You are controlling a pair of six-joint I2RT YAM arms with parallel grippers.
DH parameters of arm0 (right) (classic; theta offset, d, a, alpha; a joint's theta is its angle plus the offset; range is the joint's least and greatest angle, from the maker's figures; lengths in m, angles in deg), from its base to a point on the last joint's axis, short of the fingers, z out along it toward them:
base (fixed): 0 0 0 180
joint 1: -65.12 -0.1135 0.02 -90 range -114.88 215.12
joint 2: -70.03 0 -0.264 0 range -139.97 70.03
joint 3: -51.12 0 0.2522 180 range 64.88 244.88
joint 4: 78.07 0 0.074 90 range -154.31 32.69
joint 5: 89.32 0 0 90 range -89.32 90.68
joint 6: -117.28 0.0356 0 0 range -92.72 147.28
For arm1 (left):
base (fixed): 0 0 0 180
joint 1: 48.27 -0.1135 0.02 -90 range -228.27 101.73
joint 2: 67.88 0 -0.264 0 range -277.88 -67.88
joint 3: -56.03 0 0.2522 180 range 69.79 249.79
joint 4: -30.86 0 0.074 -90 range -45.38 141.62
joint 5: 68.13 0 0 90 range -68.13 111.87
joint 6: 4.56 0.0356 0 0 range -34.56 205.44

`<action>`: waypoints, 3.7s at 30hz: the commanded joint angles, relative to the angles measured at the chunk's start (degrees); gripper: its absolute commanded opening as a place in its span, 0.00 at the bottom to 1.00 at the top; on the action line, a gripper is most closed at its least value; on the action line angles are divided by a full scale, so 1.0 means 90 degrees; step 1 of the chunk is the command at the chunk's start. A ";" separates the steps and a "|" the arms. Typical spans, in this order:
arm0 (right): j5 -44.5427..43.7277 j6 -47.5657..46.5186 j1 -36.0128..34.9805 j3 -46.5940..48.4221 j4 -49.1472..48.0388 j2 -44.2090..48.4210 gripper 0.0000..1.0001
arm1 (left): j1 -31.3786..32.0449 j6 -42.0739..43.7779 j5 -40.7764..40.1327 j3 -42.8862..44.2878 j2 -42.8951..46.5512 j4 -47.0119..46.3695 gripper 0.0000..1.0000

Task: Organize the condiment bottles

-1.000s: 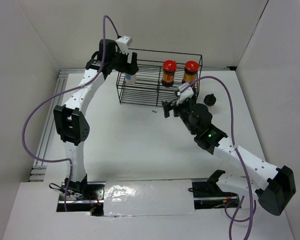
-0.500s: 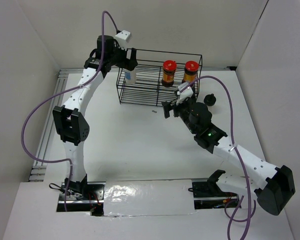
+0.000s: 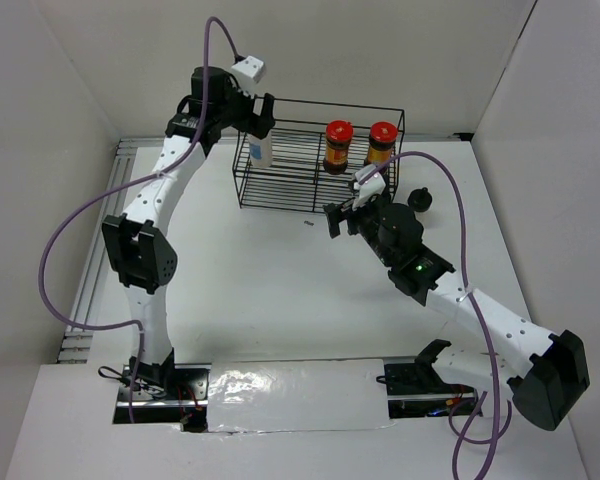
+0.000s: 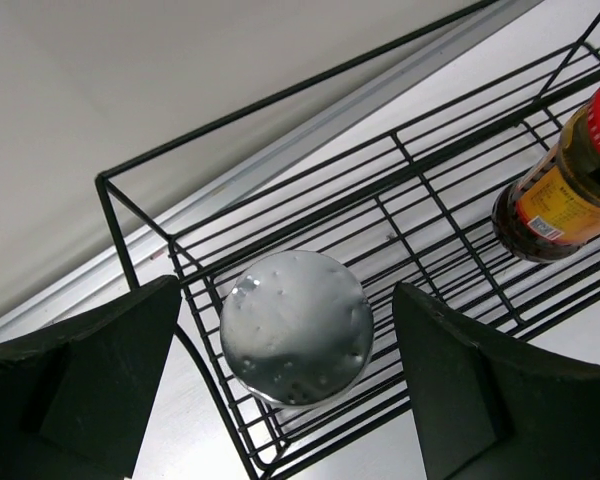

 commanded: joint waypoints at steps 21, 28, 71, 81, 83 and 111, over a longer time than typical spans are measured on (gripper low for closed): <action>0.0049 0.0603 0.1683 -0.1050 0.0583 0.1828 0.50 | 0.1018 0.2294 0.5051 -0.0929 0.2847 0.2686 0.38; -0.1455 0.0868 0.2171 -0.2337 0.0175 0.2678 1.00 | 0.2013 0.2922 0.4342 -0.4314 0.3971 0.2584 0.46; 0.7332 -0.3039 0.6800 -0.0007 -0.1819 -0.4741 0.97 | 0.2132 0.3117 0.3169 -0.4926 0.4246 0.1928 0.53; 0.7694 -0.3567 0.6654 0.0785 -0.1467 -0.5455 0.94 | 0.2132 0.3087 0.2973 -0.4623 0.3855 0.2006 0.53; 0.7713 -0.3596 0.6644 0.0882 -0.1429 -0.5524 0.94 | 0.2122 0.3068 0.2944 -0.4594 0.3817 0.1997 0.53; 0.8671 -0.4729 0.6810 0.1722 0.0338 -0.5662 0.58 | 0.2122 0.3107 0.2914 -0.4652 0.3846 0.1879 0.53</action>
